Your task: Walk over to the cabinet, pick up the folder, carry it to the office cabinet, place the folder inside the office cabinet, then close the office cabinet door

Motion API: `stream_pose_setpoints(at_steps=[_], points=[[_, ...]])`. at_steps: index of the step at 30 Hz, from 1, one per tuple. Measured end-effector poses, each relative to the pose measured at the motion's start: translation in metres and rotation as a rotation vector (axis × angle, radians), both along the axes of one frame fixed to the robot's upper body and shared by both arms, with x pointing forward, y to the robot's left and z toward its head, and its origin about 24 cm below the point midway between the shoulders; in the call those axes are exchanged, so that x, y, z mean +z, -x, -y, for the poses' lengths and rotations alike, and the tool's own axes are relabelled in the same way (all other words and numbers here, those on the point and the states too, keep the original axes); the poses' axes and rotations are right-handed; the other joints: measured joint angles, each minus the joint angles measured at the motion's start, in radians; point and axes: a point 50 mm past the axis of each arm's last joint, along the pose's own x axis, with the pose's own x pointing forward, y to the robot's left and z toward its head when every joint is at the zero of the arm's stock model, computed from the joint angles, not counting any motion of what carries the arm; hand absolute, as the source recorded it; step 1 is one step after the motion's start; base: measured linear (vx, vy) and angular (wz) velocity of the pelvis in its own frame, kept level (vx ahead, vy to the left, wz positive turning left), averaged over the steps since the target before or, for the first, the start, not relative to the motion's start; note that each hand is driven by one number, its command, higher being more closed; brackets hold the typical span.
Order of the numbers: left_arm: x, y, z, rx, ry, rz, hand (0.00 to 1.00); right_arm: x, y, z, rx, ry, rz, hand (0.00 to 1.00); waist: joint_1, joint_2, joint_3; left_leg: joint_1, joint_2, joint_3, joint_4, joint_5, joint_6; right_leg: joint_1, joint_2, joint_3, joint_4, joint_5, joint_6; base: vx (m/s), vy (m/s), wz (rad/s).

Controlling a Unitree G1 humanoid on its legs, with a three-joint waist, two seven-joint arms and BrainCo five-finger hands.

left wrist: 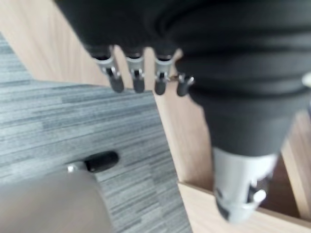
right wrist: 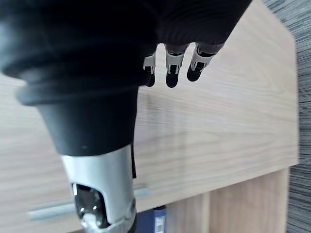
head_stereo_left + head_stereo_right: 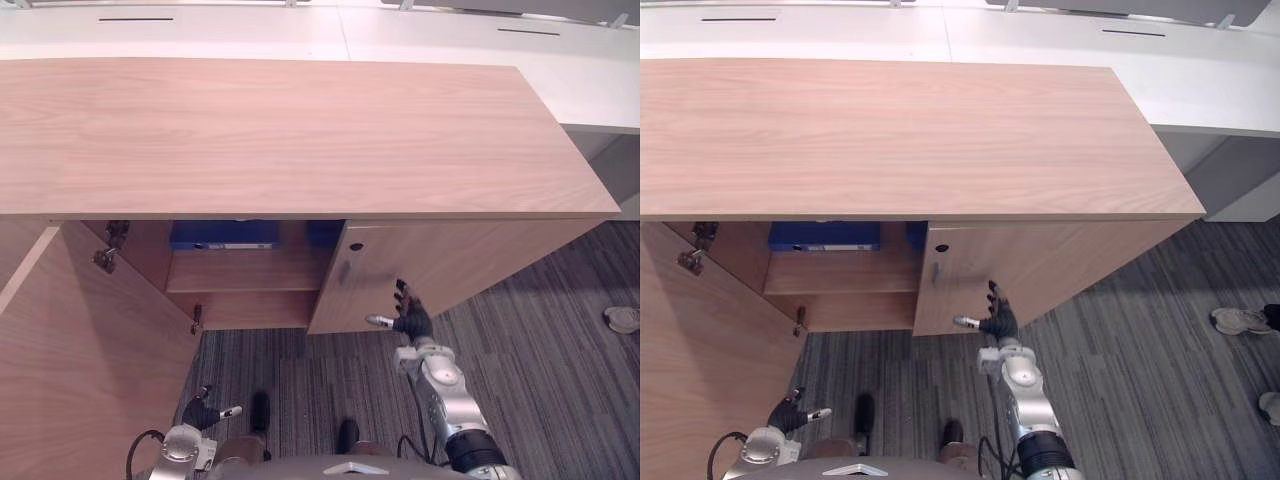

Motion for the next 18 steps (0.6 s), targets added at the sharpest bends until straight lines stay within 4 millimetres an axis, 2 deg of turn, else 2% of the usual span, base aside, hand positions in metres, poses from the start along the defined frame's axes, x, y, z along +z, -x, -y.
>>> stream_pose_setpoints(at_steps=[4,10,12,14,18], points=[[-0.001,0.000,0.004,0.008,0.005,0.004,0.00,-0.040,0.033,-0.001,0.038,0.103,-0.207,0.00,-0.008,-0.003,0.001,0.024,0.005,0.013,0.000,-0.009,-0.013,0.019,0.005,0.009,-0.002,-0.004,-0.004,0.03,-0.019,-0.08],[-0.002,0.002,0.006,0.030,0.017,-0.004,0.00,-0.082,0.083,-0.006,0.020,0.087,-0.466,0.00,-0.015,-0.003,0.002,0.065,0.028,0.059,-0.001,-0.027,-0.022,0.029,0.020,0.058,0.008,-0.010,-0.011,-0.04,-0.021,-0.24],[-0.002,0.002,0.006,0.033,0.019,-0.003,0.00,-0.088,0.091,-0.005,-0.016,0.066,-0.506,0.00,-0.018,-0.003,0.004,0.059,0.030,0.067,0.000,-0.029,-0.021,0.002,0.018,0.064,0.047,-0.033,-0.015,-0.08,-0.009,-0.17],[-0.002,0.001,0.005,0.037,0.018,0.000,0.00,-0.088,0.091,-0.003,-0.041,0.059,-0.512,0.00,-0.023,-0.007,0.006,0.046,0.029,0.064,0.000,-0.029,-0.021,-0.034,0.012,0.077,0.110,-0.068,-0.005,-0.07,-0.007,0.03],[-0.001,0.000,0.004,0.076,0.038,0.009,0.00,-0.090,0.095,-0.002,-0.078,0.052,-0.529,0.00,-0.015,-0.014,0.006,0.026,0.013,0.000,0.000,-0.027,-0.019,-0.037,0.008,0.062,0.145,-0.120,0.002,0.03,-0.022,0.46]])
